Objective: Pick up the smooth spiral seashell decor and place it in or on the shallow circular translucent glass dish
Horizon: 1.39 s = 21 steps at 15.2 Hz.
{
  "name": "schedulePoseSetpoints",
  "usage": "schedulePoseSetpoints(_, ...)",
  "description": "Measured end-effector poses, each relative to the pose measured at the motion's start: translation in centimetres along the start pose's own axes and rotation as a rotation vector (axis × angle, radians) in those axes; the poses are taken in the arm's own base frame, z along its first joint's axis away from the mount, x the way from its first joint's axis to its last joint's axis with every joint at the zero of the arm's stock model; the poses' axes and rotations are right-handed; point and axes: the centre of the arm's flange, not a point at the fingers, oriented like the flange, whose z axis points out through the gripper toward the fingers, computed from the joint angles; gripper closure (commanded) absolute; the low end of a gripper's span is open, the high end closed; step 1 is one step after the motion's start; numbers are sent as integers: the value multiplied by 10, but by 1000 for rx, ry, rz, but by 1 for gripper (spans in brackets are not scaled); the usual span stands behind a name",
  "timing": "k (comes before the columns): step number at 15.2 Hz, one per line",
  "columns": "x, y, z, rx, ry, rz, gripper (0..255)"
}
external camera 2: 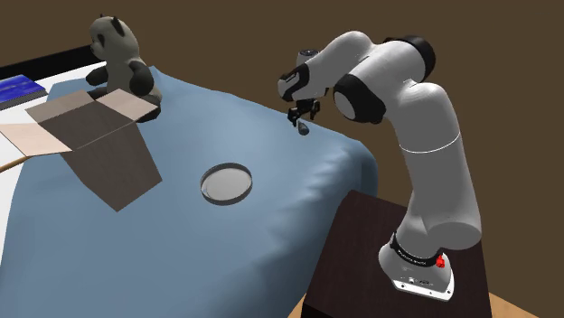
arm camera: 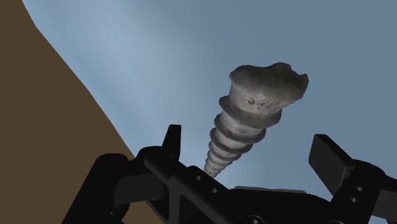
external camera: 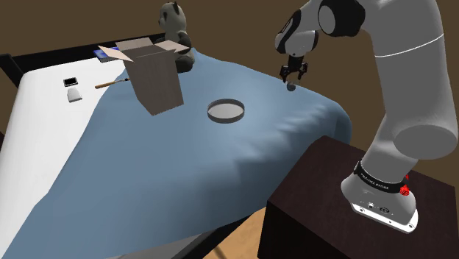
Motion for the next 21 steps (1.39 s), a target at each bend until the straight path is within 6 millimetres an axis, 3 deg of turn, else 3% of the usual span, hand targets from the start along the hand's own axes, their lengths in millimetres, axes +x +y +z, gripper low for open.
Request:
schedulePoseSetpoints(7, 4, -2, 33, -20, -5, 34, 0)
schedulePoseSetpoints(13, 4, -1, 36, -20, -5, 35, 0)
schedulePoseSetpoints(14, 4, -1, 36, -20, -5, 35, 255)
schedulePoseSetpoints(21, 4, -1, 36, -20, -5, 35, 255)
